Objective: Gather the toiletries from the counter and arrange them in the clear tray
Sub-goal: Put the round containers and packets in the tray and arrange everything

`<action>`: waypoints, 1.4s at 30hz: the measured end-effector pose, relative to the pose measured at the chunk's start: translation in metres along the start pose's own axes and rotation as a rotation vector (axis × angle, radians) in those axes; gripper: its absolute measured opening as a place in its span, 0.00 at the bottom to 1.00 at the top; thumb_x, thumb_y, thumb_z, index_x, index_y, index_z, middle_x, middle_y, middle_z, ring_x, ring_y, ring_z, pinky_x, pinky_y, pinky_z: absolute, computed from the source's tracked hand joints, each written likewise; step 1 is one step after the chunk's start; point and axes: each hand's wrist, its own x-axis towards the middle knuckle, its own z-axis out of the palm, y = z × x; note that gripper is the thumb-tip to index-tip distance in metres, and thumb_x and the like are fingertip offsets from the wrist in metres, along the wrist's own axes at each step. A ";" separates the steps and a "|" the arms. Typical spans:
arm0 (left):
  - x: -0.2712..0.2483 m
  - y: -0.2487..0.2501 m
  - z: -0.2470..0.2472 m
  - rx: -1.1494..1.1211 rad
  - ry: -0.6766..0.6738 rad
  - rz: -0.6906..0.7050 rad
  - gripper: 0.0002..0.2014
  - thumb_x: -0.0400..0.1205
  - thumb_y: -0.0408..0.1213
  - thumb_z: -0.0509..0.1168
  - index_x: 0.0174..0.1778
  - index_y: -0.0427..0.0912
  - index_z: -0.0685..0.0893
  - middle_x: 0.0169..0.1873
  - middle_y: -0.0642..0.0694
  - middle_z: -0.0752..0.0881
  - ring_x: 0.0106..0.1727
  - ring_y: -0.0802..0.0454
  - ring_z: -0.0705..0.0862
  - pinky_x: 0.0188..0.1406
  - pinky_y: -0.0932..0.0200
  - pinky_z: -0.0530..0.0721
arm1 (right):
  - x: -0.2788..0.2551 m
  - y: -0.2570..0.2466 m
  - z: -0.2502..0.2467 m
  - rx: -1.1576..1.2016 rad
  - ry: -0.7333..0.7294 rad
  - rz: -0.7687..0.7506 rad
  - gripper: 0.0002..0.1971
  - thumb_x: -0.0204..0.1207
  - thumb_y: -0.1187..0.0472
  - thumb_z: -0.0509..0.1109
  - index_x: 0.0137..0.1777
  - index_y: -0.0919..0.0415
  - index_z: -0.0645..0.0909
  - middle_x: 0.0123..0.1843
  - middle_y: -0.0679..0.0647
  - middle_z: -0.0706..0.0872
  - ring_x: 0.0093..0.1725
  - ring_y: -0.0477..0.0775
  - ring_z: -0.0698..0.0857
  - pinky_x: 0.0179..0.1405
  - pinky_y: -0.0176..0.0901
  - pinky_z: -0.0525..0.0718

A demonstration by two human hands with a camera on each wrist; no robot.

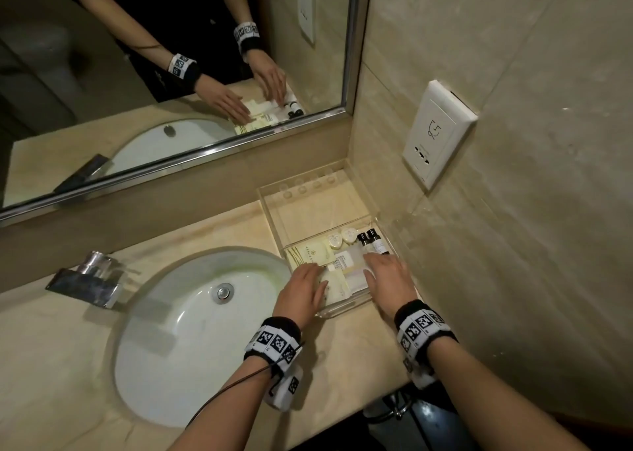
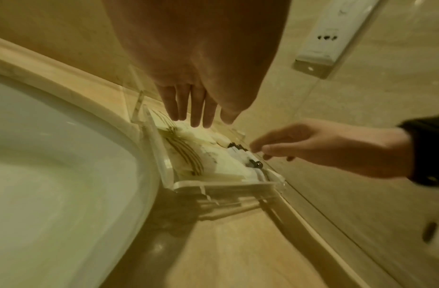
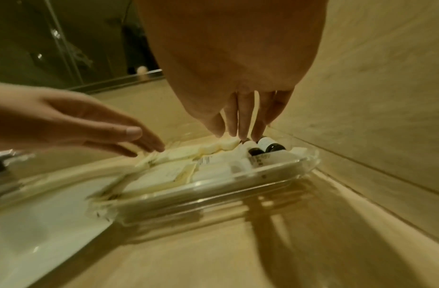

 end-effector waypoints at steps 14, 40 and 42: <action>-0.015 -0.019 -0.004 -0.139 0.141 -0.219 0.16 0.86 0.43 0.58 0.67 0.41 0.77 0.67 0.43 0.78 0.70 0.48 0.74 0.66 0.61 0.70 | -0.035 0.030 0.012 0.637 0.087 0.560 0.08 0.78 0.62 0.72 0.54 0.64 0.81 0.46 0.55 0.87 0.43 0.52 0.86 0.40 0.34 0.81; -0.036 0.002 0.030 -1.357 0.059 -1.058 0.19 0.79 0.26 0.68 0.63 0.37 0.69 0.37 0.34 0.81 0.35 0.43 0.80 0.41 0.49 0.84 | -0.009 0.019 0.016 1.444 0.066 1.087 0.24 0.78 0.74 0.69 0.74 0.70 0.71 0.44 0.59 0.81 0.54 0.57 0.84 0.61 0.47 0.84; -0.035 0.001 0.025 -0.835 0.130 -0.891 0.24 0.74 0.35 0.76 0.60 0.43 0.71 0.43 0.40 0.83 0.37 0.43 0.84 0.44 0.48 0.85 | -0.009 0.019 0.016 1.437 0.060 1.090 0.25 0.78 0.74 0.70 0.74 0.69 0.70 0.51 0.62 0.82 0.55 0.58 0.84 0.61 0.47 0.84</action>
